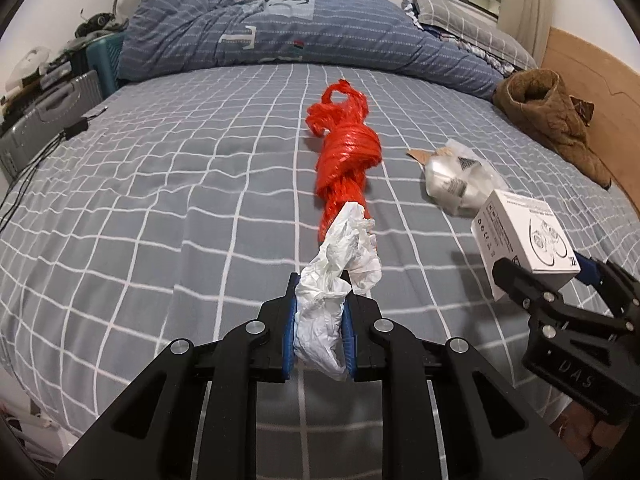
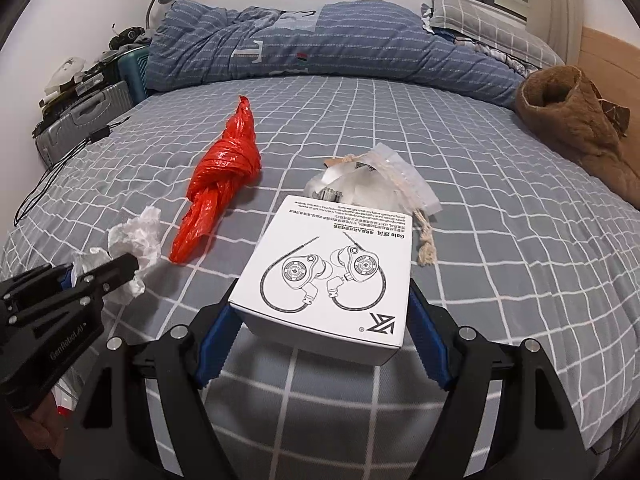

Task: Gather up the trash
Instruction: 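Lift the tissue and earphone box off the bed, then carry the tissue and earphone box down over the trash bin with both tools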

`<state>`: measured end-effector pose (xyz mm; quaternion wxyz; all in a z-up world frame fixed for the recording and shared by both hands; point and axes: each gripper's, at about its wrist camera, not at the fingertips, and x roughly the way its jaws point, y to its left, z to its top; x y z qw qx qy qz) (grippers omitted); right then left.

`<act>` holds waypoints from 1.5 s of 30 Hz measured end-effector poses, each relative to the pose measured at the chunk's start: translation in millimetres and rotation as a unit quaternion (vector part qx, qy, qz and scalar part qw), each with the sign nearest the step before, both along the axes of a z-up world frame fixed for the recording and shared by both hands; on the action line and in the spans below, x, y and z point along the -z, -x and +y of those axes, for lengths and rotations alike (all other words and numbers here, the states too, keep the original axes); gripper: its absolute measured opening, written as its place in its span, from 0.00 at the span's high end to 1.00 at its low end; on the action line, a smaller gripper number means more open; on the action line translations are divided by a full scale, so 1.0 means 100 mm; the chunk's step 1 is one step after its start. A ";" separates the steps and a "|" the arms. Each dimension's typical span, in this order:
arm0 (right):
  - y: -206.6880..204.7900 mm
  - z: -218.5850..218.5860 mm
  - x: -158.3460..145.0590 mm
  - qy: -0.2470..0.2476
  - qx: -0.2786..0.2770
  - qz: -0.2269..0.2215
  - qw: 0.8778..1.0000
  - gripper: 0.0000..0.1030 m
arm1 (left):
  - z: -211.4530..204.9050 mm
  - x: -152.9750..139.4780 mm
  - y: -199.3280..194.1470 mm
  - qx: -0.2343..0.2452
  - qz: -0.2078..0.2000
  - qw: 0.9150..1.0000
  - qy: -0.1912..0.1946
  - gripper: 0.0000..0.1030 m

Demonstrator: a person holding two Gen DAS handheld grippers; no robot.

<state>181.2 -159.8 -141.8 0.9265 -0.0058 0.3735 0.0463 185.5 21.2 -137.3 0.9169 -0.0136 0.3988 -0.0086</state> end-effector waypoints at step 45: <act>1.20 -0.15 -0.33 0.000 0.002 0.002 1.000 0.28 | -0.34 -0.26 1.15 0.010 -0.002 1.000 0.007 0.83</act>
